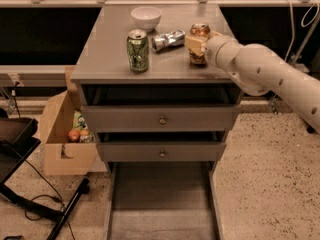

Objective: Pick orange can from bottom drawer and place on counter

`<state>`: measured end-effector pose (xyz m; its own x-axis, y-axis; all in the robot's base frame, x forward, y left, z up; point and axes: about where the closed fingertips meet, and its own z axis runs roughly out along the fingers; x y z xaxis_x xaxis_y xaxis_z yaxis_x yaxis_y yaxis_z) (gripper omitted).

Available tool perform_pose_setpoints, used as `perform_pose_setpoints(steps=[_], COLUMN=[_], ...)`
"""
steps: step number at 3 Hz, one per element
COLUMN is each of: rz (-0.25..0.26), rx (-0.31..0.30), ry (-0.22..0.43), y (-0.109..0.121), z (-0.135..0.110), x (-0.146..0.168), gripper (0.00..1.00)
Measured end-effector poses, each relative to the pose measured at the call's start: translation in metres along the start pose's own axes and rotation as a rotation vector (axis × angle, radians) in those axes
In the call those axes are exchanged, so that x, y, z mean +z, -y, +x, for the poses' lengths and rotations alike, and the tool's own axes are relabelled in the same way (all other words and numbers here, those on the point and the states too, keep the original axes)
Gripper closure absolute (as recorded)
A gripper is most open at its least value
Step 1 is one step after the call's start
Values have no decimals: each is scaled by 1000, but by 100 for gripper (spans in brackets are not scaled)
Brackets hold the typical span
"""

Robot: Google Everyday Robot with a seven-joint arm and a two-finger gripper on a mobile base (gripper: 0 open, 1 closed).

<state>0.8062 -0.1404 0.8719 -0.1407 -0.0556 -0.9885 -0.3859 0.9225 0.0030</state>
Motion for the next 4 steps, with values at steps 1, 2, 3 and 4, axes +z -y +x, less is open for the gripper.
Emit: perform_pose_setpoints(steps=[1, 2, 3, 4], rz=[0, 0, 0, -3], rx=[0, 0, 0, 0], ry=[0, 0, 0, 0], y=[0, 0, 0, -2], z=[-9, -17, -18, -17], x=[-1, -3, -3, -2], gripper=[59, 35, 12, 0])
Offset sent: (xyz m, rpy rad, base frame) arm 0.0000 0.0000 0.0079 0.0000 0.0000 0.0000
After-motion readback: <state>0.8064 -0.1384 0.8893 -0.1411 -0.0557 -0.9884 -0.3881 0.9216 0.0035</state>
